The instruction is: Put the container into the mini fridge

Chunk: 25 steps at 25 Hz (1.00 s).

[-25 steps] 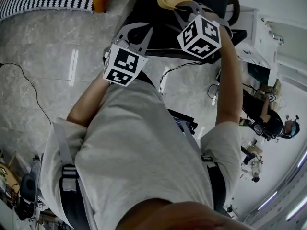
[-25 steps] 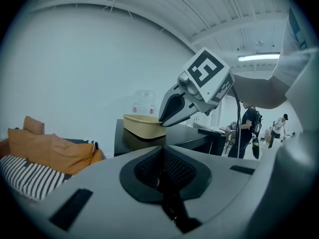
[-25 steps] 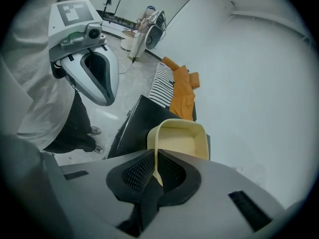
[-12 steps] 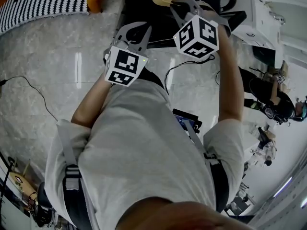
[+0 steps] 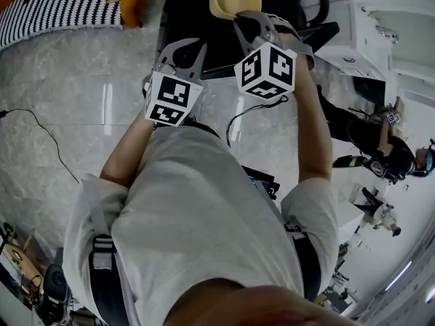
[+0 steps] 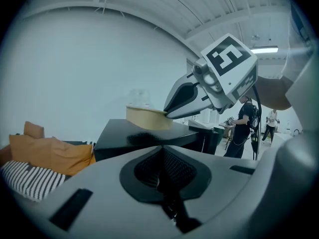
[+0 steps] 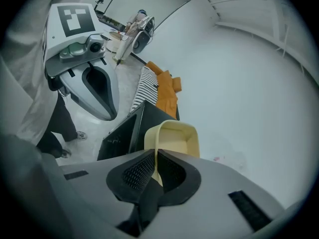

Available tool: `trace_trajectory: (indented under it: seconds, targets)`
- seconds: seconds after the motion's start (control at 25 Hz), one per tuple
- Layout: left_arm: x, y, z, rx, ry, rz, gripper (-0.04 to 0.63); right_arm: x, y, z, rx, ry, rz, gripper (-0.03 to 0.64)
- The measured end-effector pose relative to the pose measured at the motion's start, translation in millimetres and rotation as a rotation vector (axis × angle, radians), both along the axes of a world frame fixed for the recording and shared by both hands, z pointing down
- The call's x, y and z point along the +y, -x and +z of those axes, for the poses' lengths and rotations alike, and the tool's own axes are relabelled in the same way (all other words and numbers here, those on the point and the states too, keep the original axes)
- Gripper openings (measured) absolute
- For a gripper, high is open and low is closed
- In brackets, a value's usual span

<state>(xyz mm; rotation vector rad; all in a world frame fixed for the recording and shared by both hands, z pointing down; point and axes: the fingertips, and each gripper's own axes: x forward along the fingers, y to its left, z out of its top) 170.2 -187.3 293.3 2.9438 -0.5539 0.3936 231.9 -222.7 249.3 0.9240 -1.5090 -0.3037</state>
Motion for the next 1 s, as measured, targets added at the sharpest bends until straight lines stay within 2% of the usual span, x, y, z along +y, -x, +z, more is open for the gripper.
trace_trajectory:
  seconds: [0.16,0.28,0.48,0.8,1.0]
  targets:
    - [15.8,-0.1,4.5,-0.018,-0.003,-0.025,0.012,15.6,2.0,-1.2,-0.007,-0.035,-0.014,0.049]
    - [30.1,-1.9,1.0,-0.031,-0.025,-0.054,0.012,33.5,1.5,-4.5,0.023,-0.064,-0.049,0.049]
    - [45.7,-4.1,-12.2,-0.036,-0.064,-0.096,0.012,60.6,2.8,-10.1,0.012,-0.093,-0.080,0.049]
    - [79.4,13.9,-1.7,-0.035,0.000,-0.212,0.012,115.3,16.0,-23.0,-0.003,-0.164,-0.071,0.049]
    - [100.7,8.3,27.2,-0.050,0.049,-0.307,0.012,150.0,0.7,-14.6,-0.006,-0.198,-0.077,0.049]
